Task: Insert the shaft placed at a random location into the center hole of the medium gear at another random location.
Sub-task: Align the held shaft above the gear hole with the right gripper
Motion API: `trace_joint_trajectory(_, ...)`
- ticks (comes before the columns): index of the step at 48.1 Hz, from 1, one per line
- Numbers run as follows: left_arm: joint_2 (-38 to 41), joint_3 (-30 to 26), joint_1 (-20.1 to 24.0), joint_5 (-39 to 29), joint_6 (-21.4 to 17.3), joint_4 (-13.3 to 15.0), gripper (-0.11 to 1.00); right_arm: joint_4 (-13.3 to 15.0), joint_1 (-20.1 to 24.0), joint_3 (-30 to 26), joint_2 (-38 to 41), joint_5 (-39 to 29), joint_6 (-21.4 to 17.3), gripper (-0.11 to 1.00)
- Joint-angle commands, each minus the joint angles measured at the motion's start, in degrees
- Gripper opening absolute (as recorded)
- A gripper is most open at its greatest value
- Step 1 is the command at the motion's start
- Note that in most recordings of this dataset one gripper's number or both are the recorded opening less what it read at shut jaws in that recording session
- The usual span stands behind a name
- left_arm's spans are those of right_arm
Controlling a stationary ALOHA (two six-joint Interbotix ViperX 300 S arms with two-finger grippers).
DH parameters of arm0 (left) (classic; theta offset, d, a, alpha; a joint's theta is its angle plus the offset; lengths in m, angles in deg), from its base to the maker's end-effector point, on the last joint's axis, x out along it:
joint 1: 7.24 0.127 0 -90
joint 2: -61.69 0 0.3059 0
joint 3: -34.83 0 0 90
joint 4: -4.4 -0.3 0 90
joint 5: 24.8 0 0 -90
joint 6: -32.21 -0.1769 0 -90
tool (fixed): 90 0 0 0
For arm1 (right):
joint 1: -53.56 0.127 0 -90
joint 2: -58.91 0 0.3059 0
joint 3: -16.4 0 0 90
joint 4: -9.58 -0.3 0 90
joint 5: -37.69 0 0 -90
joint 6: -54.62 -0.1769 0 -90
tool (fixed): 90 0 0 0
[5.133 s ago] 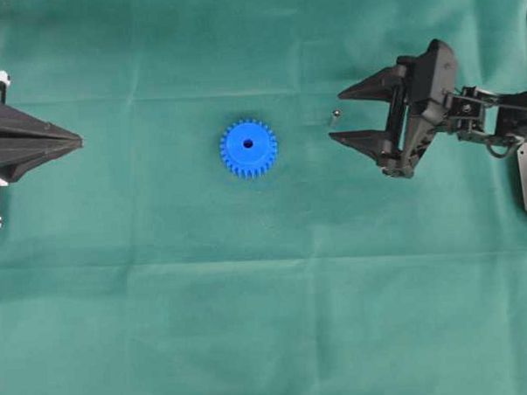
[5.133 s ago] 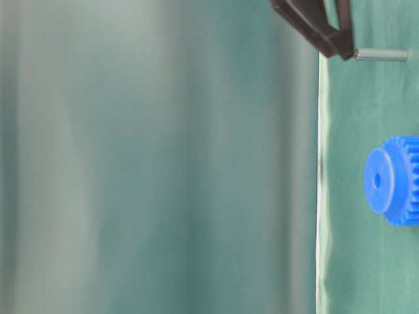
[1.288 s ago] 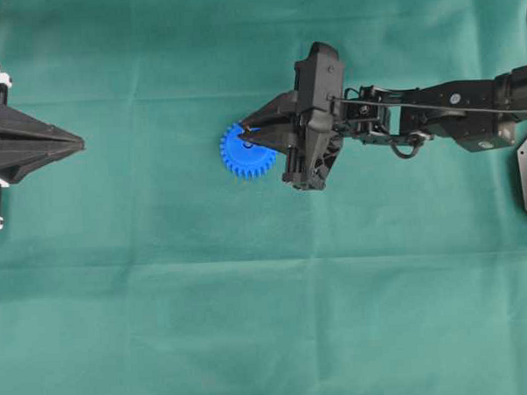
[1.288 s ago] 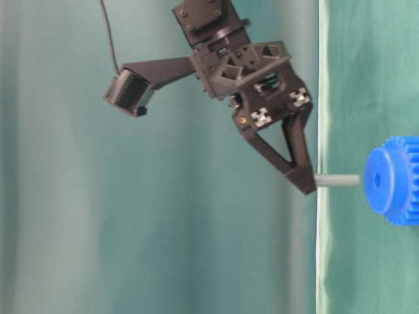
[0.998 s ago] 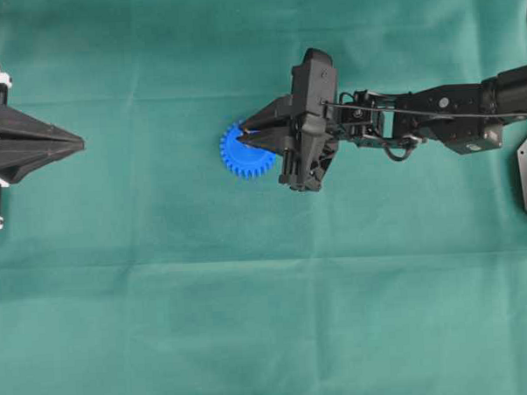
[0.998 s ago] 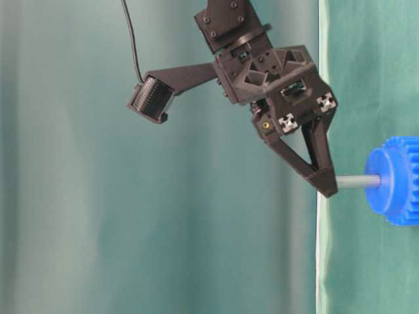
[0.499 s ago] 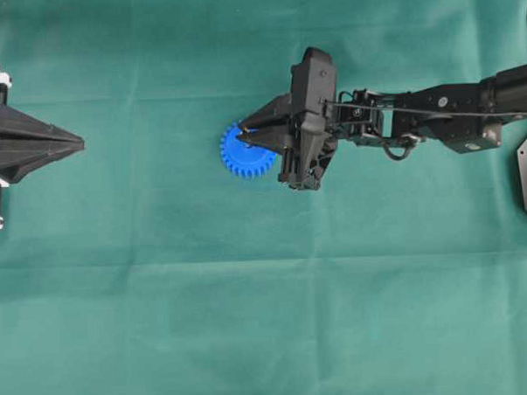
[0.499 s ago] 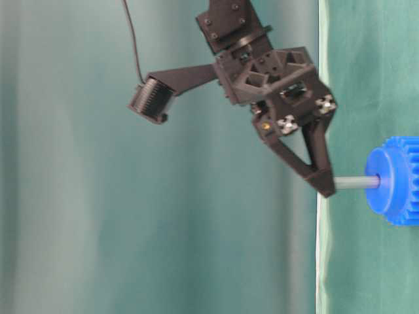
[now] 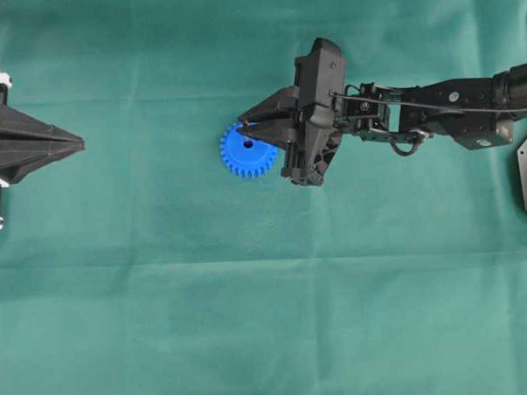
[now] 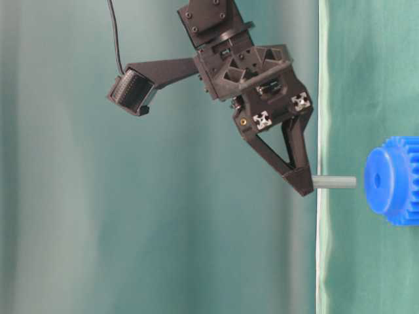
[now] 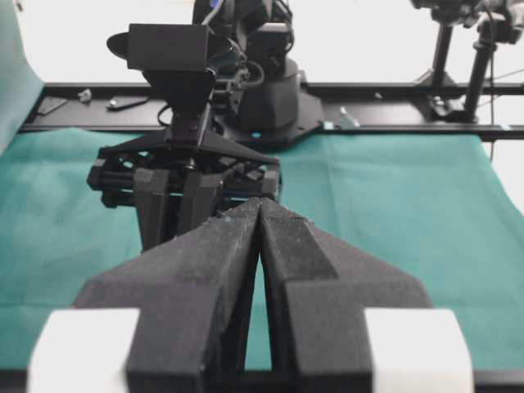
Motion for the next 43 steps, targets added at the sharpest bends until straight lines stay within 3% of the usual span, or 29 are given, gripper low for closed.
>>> trace_joint_trajectory(1,0.4,-0.7,-0.1,0.4,0.0,-0.2,0.0,0.0,0.0,-0.7,-0.5,0.4,0.9,0.13)
trace_joint_trajectory(43,0.4,-0.8,-0.1,0.4,0.0,-0.2,0.0,-0.3,0.3,-1.3,3.4,2.3,0.2,0.13)
